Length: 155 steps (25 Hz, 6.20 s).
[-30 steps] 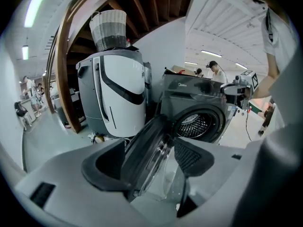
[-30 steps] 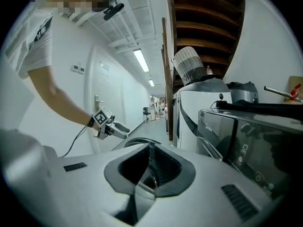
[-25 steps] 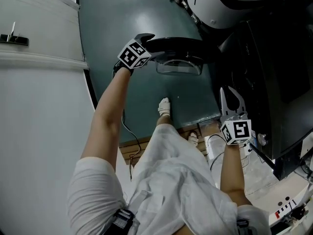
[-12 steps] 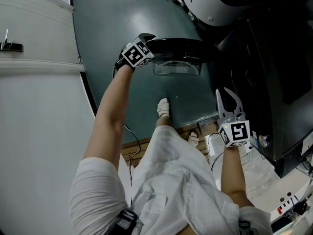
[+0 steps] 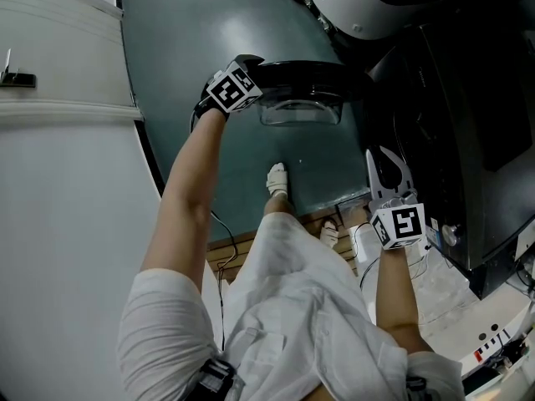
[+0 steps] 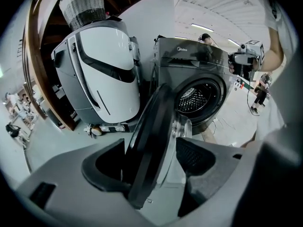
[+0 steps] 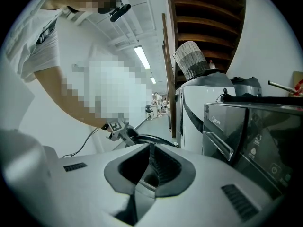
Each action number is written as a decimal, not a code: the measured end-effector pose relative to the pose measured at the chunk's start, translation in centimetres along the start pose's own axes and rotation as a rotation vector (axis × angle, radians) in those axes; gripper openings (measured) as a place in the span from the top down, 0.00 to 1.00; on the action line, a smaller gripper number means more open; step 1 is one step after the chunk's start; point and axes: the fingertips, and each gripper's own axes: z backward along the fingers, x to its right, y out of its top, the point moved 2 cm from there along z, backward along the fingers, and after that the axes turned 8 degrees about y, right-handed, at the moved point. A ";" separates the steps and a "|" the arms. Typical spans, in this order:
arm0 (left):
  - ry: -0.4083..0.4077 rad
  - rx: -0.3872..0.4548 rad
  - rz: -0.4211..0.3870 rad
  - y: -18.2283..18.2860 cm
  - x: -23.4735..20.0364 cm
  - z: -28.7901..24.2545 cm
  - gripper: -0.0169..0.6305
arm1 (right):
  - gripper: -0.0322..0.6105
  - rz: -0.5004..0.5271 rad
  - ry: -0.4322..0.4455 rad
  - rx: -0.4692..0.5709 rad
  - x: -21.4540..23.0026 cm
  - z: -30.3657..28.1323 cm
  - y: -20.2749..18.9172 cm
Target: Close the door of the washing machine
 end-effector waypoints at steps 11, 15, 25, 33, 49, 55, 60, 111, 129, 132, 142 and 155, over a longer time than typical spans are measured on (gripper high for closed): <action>0.058 0.010 0.031 -1.1 3.0 1.6 0.56 | 0.89 0.007 0.018 0.009 -1.9 2.0 -0.1; 0.053 -0.002 0.046 -1.5 4.8 2.0 0.59 | 0.90 0.009 0.019 0.008 -2.2 3.3 -0.2; 0.053 0.007 0.104 -1.9 9.2 3.3 0.63 | 0.90 0.026 0.020 0.025 -2.9 6.2 0.4; 0.062 0.031 0.176 -1.6 12.9 4.1 0.64 | 0.89 0.042 0.025 0.039 -3.3 8.9 0.7; 0.067 0.068 0.272 0.1 21.6 4.8 0.65 | 0.90 0.063 0.050 0.050 -3.5 14.3 0.4; 0.051 0.098 0.311 1.4 25.1 4.7 0.66 | 0.90 0.069 0.043 0.056 -3.1 16.2 0.5; 0.064 0.127 0.365 2.6 27.8 4.4 0.66 | 0.90 0.069 0.038 0.062 -2.9 17.8 0.3; -0.111 0.288 0.539 13.8 43.5 0.6 0.52 | 0.89 0.063 -0.115 0.107 1.9 29.3 -0.1; -0.150 0.228 0.639 14.6 47.3 -1.3 0.55 | 0.90 0.048 -0.128 0.093 2.0 29.2 -1.2; -0.167 0.229 0.675 14.7 47.4 -1.5 0.55 | 0.89 0.045 -0.129 0.091 2.0 29.2 -1.4; -0.244 0.207 0.609 16.7 48.0 -3.1 0.62 | 0.90 0.050 -0.144 0.103 2.3 29.1 -0.8; -0.279 0.216 0.471 20.9 49.2 -6.4 0.63 | 0.90 0.050 -0.176 0.097 3.0 29.5 -0.6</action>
